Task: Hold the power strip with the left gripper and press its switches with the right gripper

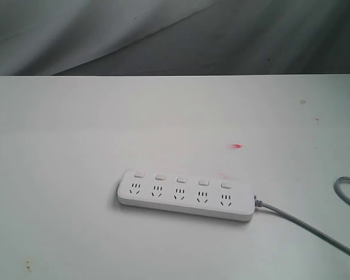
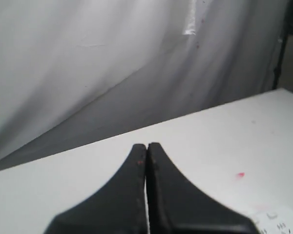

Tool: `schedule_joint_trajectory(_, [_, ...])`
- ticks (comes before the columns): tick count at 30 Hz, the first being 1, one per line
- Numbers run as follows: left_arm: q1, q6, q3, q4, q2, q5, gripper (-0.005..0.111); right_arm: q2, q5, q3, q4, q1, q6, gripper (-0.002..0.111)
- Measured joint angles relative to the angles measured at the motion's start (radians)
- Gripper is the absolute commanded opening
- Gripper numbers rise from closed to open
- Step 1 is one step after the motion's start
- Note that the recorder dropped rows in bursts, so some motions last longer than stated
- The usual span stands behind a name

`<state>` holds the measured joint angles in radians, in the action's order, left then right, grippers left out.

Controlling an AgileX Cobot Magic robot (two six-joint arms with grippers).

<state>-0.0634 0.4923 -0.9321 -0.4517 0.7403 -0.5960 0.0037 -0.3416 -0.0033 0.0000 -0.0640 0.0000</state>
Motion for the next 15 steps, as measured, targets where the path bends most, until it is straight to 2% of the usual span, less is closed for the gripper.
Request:
schedule_joint_trajectory(5, [0.000, 0.320, -0.058, -0.185, 0.135, -0.063, 0.000, 0.000, 0.000, 0.000, 0.000, 0.000, 0.000, 0.000])
schedule_joint_trajectory(12, [0.000, 0.587, -0.061, -0.366, 0.280, -0.083, 0.000, 0.000, 0.000, 0.000, 0.000, 0.000, 0.000, 0.000])
schedule_joint_trajectory(15, [0.030, 0.708, -0.061, -0.450, 0.342, -0.108, 0.000, 0.000, 0.000, 0.000, 0.000, 0.000, 0.000, 0.000])
